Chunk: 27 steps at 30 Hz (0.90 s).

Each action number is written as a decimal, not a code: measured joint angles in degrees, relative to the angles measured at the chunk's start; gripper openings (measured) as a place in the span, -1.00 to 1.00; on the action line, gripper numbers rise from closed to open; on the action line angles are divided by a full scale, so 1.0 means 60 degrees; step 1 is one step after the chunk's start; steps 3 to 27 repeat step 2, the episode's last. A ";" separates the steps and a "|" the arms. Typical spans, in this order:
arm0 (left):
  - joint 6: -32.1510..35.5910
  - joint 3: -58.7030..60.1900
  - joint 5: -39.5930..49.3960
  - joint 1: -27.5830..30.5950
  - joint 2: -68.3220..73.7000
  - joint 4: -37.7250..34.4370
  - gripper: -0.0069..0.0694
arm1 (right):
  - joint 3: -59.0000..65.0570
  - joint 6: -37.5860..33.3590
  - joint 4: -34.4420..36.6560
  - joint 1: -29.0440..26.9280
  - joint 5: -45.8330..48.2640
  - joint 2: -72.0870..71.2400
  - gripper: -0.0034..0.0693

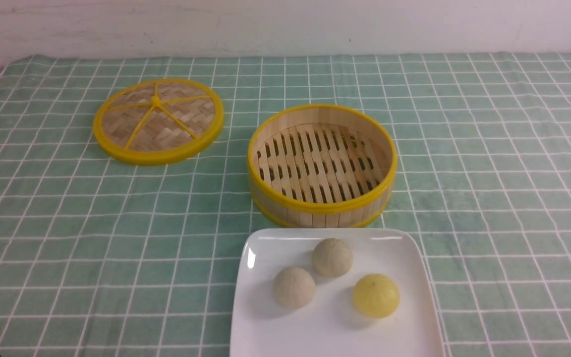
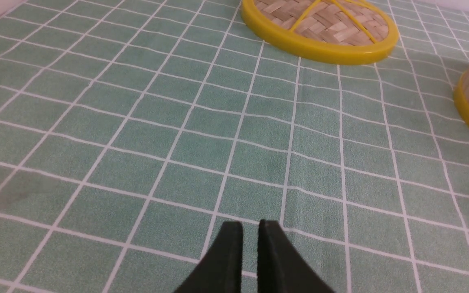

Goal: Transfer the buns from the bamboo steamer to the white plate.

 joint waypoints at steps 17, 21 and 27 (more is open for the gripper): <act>0.0000 0.0000 0.0000 0.0000 0.0000 0.0000 -0.59 | 0.0000 0.0000 0.0000 0.0000 0.0000 0.0000 -0.39; 0.0000 0.0000 0.0000 0.0000 0.0000 0.0000 -0.59 | 0.0000 0.0000 0.0000 0.0000 0.0000 0.0000 -0.39; 0.0000 0.0000 0.0000 0.0000 0.0000 0.0000 -0.59 | 0.0000 0.0000 0.0000 0.0000 0.0000 0.0000 -0.39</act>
